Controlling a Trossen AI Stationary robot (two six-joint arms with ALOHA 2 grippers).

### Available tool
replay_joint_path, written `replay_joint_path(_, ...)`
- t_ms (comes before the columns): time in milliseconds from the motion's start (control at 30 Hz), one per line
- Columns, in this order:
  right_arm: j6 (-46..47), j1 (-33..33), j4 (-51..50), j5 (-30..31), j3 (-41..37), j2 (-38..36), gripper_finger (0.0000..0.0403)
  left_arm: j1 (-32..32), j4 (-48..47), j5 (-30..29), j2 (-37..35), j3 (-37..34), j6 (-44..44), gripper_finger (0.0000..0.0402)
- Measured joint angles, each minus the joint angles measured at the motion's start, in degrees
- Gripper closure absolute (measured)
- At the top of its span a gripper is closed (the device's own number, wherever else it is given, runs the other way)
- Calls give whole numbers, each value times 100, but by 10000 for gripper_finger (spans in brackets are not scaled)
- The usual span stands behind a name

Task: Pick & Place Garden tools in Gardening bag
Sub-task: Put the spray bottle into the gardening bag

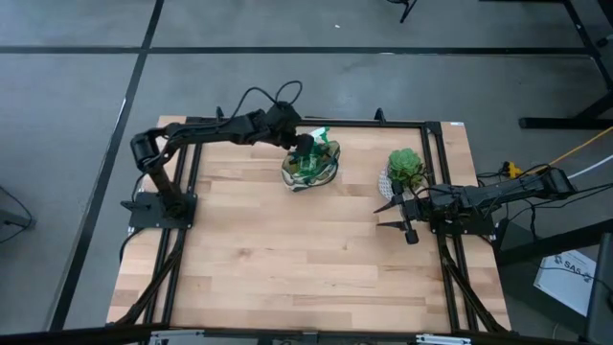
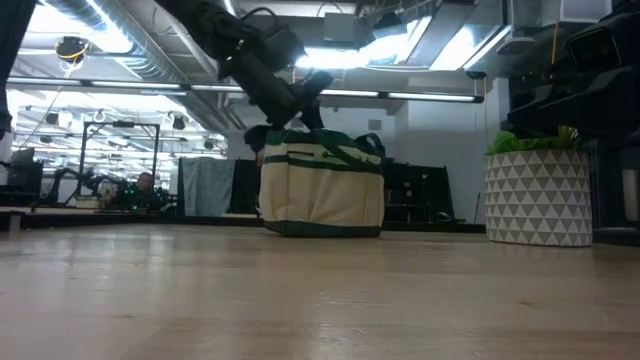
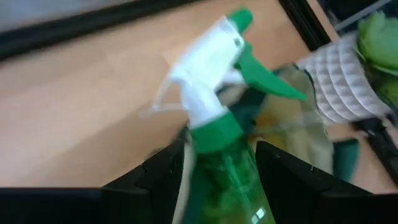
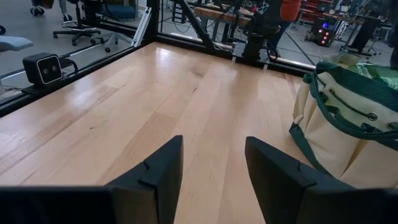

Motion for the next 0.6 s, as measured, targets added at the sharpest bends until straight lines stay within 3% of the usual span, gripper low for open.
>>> replay_joint_path(100, 0, -2, 0, 0, 0, 0, 227, 4, -7, 304, 55, 0, -87, 205)
replay_joint_path(433, 0, 1, 0, 2, 0, 0, 227, -297, -103, 374, 61, 0, 296, 205)
replay_joint_path(600, 0, 0, 0, 0, 0, 0, 227, -450, -306, -282, 121, 0, 607, 205)
